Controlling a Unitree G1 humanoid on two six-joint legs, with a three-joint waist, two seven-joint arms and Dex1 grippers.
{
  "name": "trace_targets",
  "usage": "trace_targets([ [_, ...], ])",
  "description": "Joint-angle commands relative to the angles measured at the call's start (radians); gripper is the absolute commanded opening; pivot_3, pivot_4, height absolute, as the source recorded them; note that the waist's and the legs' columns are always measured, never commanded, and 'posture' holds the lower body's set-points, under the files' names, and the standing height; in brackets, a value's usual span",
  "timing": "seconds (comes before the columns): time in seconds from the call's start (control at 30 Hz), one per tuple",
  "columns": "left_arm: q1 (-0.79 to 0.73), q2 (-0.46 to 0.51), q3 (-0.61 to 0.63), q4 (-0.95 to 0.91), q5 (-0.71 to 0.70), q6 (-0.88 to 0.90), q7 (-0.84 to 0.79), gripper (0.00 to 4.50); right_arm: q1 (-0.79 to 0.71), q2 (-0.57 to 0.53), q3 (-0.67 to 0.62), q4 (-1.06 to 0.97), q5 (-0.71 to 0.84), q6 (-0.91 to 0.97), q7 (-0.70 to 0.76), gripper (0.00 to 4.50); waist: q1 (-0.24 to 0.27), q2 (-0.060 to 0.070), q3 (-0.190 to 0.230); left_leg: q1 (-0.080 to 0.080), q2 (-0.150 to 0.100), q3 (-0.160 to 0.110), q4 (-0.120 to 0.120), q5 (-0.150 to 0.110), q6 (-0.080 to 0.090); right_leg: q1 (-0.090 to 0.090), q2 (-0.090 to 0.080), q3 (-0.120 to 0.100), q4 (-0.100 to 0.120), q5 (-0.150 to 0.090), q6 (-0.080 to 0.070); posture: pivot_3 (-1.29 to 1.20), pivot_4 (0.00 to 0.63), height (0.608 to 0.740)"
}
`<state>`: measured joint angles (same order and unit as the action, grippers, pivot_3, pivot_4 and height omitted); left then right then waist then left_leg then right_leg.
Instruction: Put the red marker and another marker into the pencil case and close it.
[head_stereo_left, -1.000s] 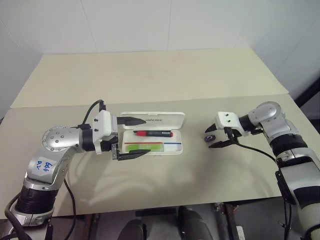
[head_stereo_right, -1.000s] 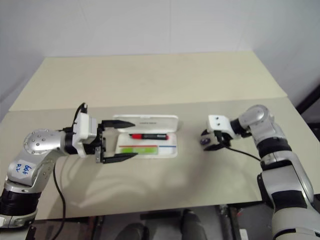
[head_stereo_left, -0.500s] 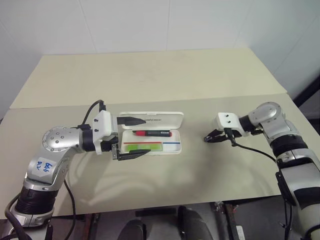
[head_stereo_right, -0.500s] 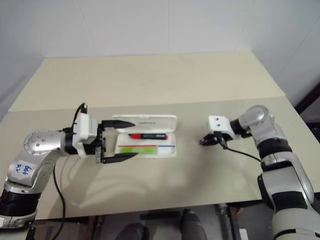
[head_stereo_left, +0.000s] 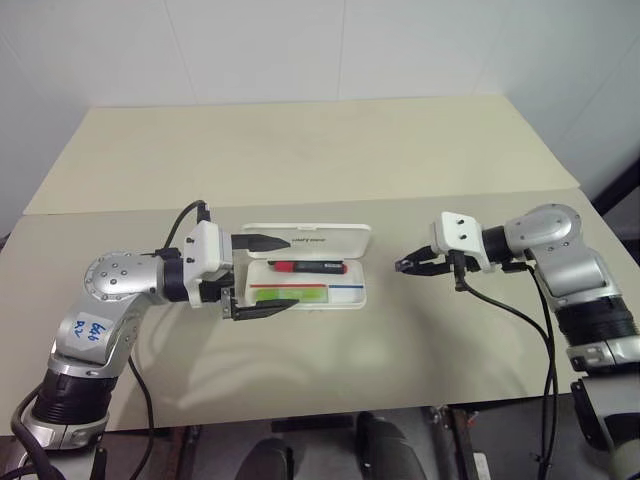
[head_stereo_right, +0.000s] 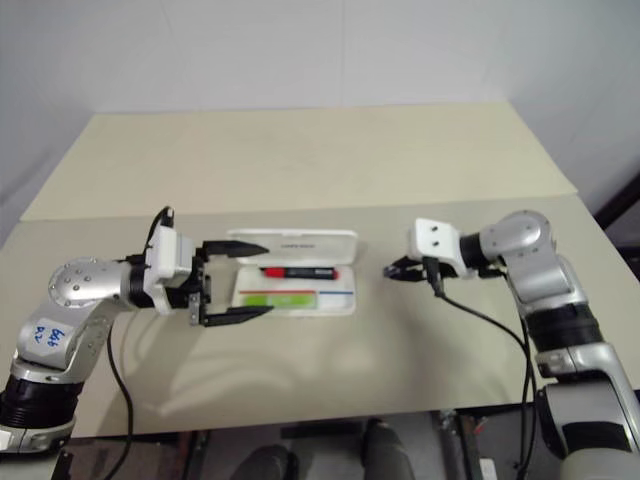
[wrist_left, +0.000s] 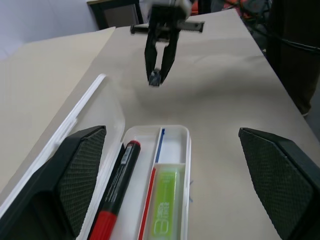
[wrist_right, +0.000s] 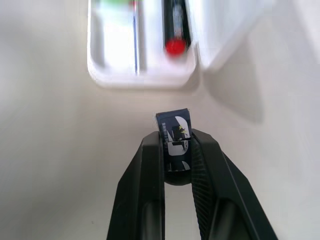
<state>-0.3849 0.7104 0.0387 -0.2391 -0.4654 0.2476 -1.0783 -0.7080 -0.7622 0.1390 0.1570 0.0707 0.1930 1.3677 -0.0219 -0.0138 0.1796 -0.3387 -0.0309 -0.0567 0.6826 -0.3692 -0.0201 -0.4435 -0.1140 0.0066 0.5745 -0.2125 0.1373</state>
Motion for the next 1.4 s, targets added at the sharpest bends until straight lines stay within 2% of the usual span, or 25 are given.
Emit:
trace_targets([
  [0.03,-0.007,-0.005,0.016,0.013,0.000,-0.041,-0.011,4.50,0.032,-0.013,-0.070,-0.216,0.085,0.195,-0.071,0.38,0.000,0.000,0.000,0.000,0.000,0.000,0.000,0.000,0.000,0.000,0.000,0.000,0.000,0.000,0.000,0.00,0.150,0.740],
  [0.13,-0.009,-0.010,0.011,0.033,0.002,-0.055,-0.016,4.50,0.062,-0.007,-0.074,-0.334,0.123,0.308,-0.118,0.38,0.000,0.000,0.000,0.000,0.000,0.000,0.000,0.000,0.000,0.000,0.000,0.000,0.000,0.000,0.000,0.00,0.150,0.740],
  [0.33,-0.022,-0.025,-0.001,0.067,0.009,-0.079,-0.029,4.50,0.109,0.015,-0.038,-0.448,0.161,0.398,-0.194,0.38,0.000,0.000,0.000,0.000,0.000,0.000,0.000,0.000,0.001,0.000,0.000,0.000,0.000,0.000,0.000,0.00,0.150,0.740],
  [0.6,-0.012,-0.028,-0.003,0.067,0.014,-0.086,-0.030,4.50,0.132,0.071,0.061,-0.432,0.132,0.401,-0.275,0.38,-0.001,0.000,0.000,0.000,0.000,0.000,0.000,0.000,0.001,0.000,0.000,0.000,0.000,0.000,0.000,0.00,0.150,0.740],
  [0.83,0.000,-0.033,-0.004,0.040,0.012,-0.077,-0.011,4.50,0.109,0.101,0.135,-0.374,0.100,0.362,-0.290,0.38,-0.001,0.000,0.000,0.000,0.000,0.000,0.000,0.000,0.001,0.000,0.000,0.000,-0.001,0.000,0.000,0.00,0.150,0.740],
  [1.4,0.022,-0.032,0.000,-0.003,0.006,-0.059,0.025,4.50,0.037,0.175,0.191,-0.311,0.078,0.346,-0.290,0.38,-0.002,0.000,0.000,-0.001,0.000,0.000,0.000,-0.001,0.001,0.000,0.000,-0.001,-0.001,0.000,0.000,0.00,0.150,0.740],
])
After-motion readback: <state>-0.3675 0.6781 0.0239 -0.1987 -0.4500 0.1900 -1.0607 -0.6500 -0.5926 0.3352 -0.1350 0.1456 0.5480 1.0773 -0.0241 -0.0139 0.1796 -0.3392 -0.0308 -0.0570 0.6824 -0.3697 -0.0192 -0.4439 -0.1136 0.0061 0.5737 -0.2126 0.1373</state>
